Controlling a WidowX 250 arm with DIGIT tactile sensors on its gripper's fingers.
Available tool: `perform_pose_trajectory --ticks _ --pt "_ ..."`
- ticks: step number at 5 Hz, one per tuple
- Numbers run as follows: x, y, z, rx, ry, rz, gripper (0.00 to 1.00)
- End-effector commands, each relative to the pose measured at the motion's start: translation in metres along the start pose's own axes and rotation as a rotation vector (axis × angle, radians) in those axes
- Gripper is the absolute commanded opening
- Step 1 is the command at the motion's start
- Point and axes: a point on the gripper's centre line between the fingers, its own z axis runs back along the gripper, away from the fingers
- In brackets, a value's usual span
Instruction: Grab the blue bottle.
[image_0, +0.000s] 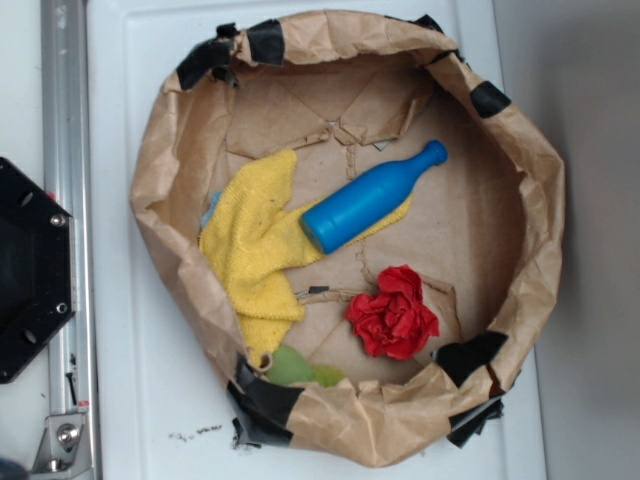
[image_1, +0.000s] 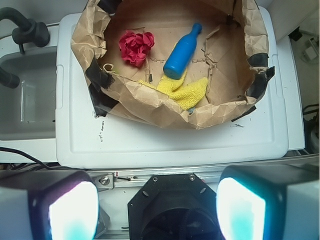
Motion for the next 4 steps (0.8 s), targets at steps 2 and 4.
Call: perform_pose_trajectory --ticks 2,4 --pt "0.046 0.046 -0.054 0.013 -0.14 0.243 1.0" --pt "0.127 0.078 -0.123 0.026 -0.298 0.637 1.0"
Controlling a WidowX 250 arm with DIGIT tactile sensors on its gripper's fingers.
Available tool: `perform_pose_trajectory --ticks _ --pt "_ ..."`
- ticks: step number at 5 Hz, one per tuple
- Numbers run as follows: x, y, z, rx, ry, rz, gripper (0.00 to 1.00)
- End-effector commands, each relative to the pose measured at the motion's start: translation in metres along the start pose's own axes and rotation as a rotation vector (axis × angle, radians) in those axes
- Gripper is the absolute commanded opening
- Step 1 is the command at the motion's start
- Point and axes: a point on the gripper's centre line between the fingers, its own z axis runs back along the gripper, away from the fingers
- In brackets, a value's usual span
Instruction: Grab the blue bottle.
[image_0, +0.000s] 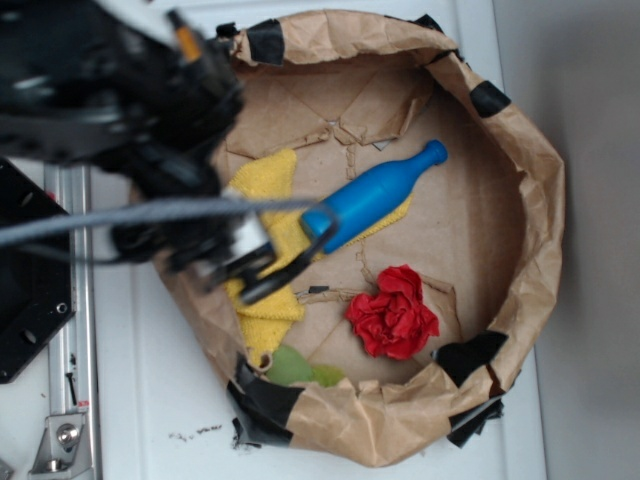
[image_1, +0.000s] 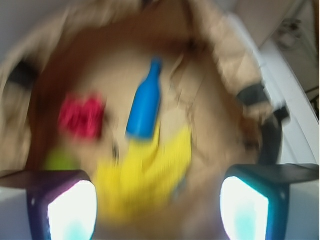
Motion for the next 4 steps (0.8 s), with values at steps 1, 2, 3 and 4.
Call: perform_pose_trajectory --ticks 1,2,3,4 --pt "0.031 -0.026 -0.089 0.01 -0.014 0.057 1.0" --pt "0.029 -0.035 -0.122 0.045 0.016 -0.032 1.0" --pt "0.038 -0.04 -0.13 0.073 0.076 -0.151 1.0" --pt "0.041 -0.037 -0.135 0.05 0.124 -0.174 0.0"
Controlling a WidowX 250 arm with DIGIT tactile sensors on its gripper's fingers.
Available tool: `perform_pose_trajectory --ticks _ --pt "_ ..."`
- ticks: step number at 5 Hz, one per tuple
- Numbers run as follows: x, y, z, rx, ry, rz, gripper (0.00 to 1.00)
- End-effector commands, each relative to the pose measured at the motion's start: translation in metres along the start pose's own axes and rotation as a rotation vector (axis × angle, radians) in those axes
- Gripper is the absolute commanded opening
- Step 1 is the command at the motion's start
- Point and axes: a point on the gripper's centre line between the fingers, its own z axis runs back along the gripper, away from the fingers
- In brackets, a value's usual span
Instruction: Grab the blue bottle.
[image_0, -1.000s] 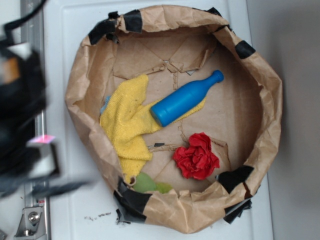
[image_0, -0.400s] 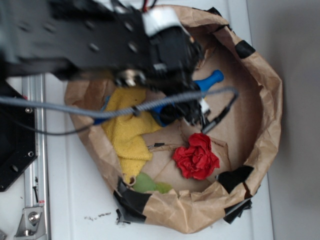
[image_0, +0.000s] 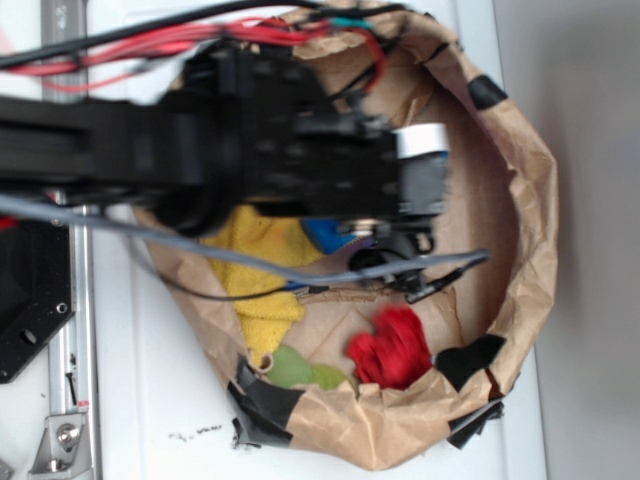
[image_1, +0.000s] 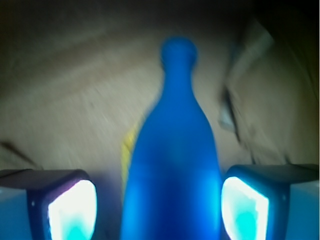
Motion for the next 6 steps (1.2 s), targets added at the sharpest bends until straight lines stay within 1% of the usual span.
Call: perform_pose_trajectory --ticks 1,2,3,4,5,6 --pt "0.017 0.009 0.038 -0.065 0.029 -0.099 0.0" --pt "0.021 0.011 0.09 0.03 -0.012 -0.264 0.0" --pt "0.014 0.013 0.142 0.034 -0.002 -0.193 0.0" --pt "0.015 0.015 0.18 -0.006 -0.005 -0.138 0.0" --pt "0.006 0.01 0.176 0.042 -0.019 -0.046 0.0" --pt "-0.001 0.011 0.171 0.068 -0.062 0.063 0.0"
